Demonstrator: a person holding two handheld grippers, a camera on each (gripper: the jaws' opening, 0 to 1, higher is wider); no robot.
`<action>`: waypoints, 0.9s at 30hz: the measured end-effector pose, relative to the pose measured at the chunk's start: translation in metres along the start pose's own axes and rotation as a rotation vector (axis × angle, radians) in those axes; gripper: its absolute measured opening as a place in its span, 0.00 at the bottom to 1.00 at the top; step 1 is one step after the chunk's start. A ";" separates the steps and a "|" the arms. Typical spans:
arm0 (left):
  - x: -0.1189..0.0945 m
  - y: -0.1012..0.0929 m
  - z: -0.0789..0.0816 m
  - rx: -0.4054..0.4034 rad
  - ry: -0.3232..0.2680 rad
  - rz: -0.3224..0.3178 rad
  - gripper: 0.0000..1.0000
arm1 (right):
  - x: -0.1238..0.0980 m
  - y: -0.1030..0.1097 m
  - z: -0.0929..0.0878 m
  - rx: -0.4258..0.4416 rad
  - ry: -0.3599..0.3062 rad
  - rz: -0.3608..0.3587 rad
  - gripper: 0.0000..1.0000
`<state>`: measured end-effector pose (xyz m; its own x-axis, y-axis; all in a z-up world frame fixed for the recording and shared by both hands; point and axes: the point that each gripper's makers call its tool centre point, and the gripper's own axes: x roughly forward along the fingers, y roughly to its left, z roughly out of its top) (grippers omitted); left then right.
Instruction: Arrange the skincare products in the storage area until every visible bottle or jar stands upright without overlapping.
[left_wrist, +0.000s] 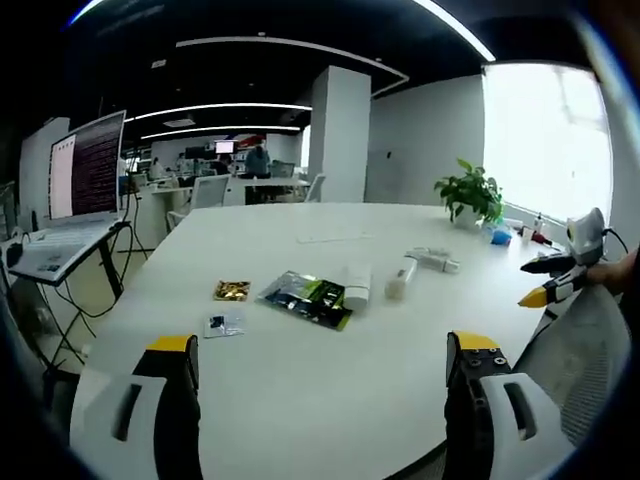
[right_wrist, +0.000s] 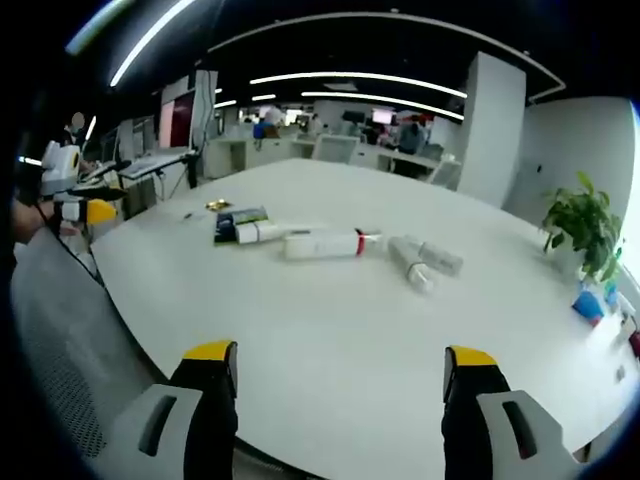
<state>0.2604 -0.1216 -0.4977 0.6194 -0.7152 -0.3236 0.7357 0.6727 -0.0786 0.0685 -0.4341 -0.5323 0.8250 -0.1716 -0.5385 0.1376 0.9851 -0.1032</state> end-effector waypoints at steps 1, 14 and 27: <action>0.000 -0.001 -0.001 0.002 0.004 -0.002 0.95 | 0.000 0.000 0.000 0.001 0.002 -0.001 0.89; 0.001 -0.002 -0.005 0.015 0.030 0.002 0.94 | 0.001 0.000 -0.001 0.009 -0.001 0.003 0.88; 0.001 -0.005 -0.007 0.022 0.043 0.000 0.93 | 0.002 0.000 -0.003 -0.002 0.012 0.009 0.86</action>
<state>0.2556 -0.1241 -0.5037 0.6073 -0.7061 -0.3640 0.7420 0.6679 -0.0576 0.0684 -0.4342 -0.5361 0.8192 -0.1630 -0.5498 0.1292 0.9866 -0.0999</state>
